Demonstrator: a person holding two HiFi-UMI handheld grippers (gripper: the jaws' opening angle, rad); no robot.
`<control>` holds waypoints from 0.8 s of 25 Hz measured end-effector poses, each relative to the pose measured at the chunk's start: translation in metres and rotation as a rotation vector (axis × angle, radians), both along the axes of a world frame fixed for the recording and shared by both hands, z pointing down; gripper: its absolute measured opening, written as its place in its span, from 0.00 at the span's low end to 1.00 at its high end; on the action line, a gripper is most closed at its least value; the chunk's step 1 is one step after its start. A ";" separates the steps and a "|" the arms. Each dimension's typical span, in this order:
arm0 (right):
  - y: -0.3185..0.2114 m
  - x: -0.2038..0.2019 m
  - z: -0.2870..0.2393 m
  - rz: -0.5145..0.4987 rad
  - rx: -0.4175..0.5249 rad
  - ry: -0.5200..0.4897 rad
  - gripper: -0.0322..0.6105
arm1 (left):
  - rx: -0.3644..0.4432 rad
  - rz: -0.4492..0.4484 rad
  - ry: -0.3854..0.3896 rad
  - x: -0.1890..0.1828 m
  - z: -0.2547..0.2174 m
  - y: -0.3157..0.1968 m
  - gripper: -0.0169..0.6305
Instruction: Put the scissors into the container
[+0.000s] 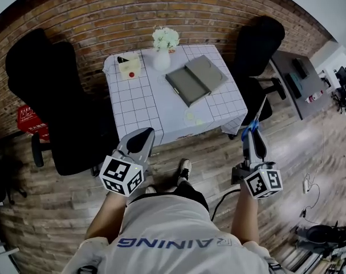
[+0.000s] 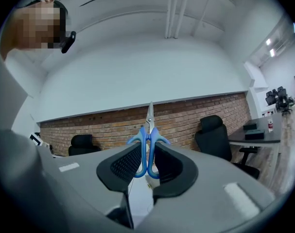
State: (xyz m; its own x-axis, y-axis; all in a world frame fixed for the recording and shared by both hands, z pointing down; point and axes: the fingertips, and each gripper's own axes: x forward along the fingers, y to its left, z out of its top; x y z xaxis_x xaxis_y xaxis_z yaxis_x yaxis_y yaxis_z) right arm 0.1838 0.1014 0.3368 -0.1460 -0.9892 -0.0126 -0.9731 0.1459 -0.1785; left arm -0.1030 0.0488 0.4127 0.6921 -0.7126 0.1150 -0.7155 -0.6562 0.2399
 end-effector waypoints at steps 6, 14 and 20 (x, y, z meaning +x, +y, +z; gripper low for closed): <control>-0.052 0.018 0.006 -0.040 -0.007 -0.034 0.21 | -0.007 -0.039 -0.040 0.011 -0.002 -0.038 0.02; -0.124 0.064 0.017 -0.074 -0.012 -0.068 0.21 | -0.016 -0.092 -0.087 0.045 -0.005 -0.094 0.02; -0.172 0.099 0.019 -0.130 -0.026 -0.090 0.21 | -0.019 -0.126 -0.095 0.087 -0.011 -0.129 0.02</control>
